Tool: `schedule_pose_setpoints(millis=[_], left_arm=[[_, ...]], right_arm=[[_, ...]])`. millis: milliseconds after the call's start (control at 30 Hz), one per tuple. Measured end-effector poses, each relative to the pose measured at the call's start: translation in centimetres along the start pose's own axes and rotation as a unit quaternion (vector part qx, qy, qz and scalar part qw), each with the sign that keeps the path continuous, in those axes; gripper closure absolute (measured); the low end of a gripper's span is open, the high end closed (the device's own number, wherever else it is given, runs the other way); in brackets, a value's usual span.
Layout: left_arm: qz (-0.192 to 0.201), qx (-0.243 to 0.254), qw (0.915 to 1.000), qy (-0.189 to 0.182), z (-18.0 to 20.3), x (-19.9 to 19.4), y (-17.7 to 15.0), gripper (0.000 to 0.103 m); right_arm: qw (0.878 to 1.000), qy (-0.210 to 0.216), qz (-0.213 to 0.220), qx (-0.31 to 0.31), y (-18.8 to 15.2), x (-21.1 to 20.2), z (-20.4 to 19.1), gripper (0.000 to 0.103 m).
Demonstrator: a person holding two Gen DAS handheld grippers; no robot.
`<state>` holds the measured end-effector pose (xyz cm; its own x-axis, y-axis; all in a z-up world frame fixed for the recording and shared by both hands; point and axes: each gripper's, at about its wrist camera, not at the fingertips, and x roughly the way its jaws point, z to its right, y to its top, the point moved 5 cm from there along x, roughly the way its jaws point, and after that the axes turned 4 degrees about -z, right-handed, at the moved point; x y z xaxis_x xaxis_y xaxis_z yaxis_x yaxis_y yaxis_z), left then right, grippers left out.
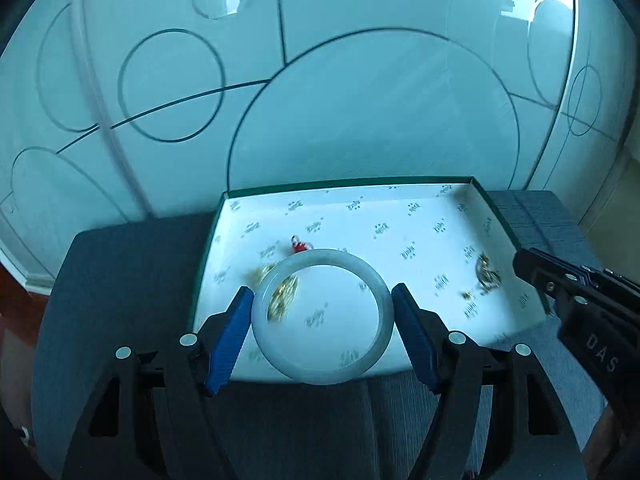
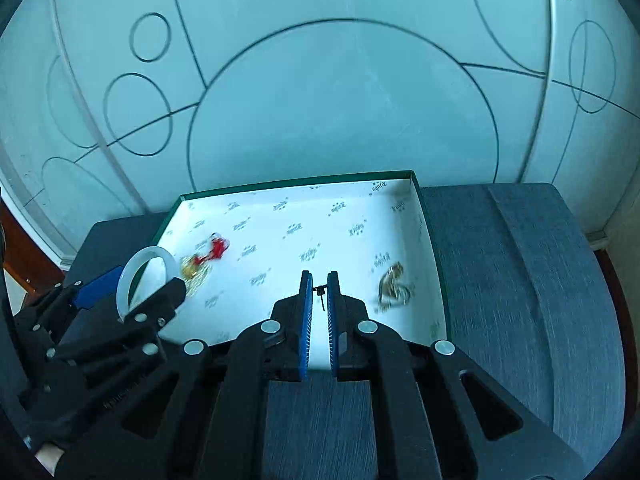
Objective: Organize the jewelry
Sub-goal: 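Carry the bangle and stud into the white box and open both tools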
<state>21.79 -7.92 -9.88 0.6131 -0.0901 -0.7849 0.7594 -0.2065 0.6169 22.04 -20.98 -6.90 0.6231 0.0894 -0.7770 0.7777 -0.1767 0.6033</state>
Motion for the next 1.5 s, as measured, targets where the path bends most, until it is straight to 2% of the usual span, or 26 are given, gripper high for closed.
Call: schedule_pose_setpoints(millis=[300, 600, 667, 733, 767, 900, 967, 1167, 1300, 1500], left_arm=[[-0.033, -0.001, 0.9994, 0.012, 0.3, 6.4, 1.3, 0.033], [-0.056, 0.001, 0.9984, 0.005, 0.9, 9.4, 1.4, 0.033], [-0.063, 0.0, 0.998, 0.004, 0.7, 9.8, 1.4, 0.033], [-0.066, 0.003, 0.9978, 0.003, 0.8, 9.9, 1.3, 0.033], [-0.067, 0.005, 0.9977, 0.002, 0.8, 9.9, 1.3, 0.033], [-0.05, 0.01, 0.9987, 0.004, 0.8, 8.5, 1.8, 0.028], [-0.04, 0.007, 0.9991, -0.008, 0.8, 7.1, 2.3, 0.028], [-0.008, 0.015, 0.9998, -0.012, 0.9, 2.9, 3.1, 0.027], [-0.004, 0.008, 0.9998, -0.017, 0.7, -0.2, 1.3, 0.027], [-0.01, -0.007, 0.9998, -0.015, -0.8, -2.8, -2.0, 0.027]], right_arm=[[0.998, -0.002, -0.046, 0.038, 1.0, 6.6, 2.5, 0.096], [0.997, -0.004, -0.064, 0.047, 0.7, 9.0, 3.0, 0.095], [0.997, -0.007, -0.063, 0.048, 0.5, 9.2, 3.0, 0.093], [0.997, -0.007, -0.06, 0.049, 0.5, 9.1, 2.9, 0.081], [0.997, -0.007, -0.056, 0.049, 0.6, 9.0, 2.8, 0.079], [0.998, -0.003, -0.042, 0.049, 0.9, 7.4, 2.8, 0.078], [0.998, -0.002, -0.031, 0.048, 1.0, 6.0, 2.9, 0.078], [0.999, -0.006, -0.009, 0.053, -0.4, 1.5, 3.9, 0.074], [0.998, -0.011, -0.005, 0.062, -2.4, -0.9, 4.9, 0.074], [0.998, -0.017, -0.013, 0.067, -6.5, -3.8, 5.9, 0.074]])
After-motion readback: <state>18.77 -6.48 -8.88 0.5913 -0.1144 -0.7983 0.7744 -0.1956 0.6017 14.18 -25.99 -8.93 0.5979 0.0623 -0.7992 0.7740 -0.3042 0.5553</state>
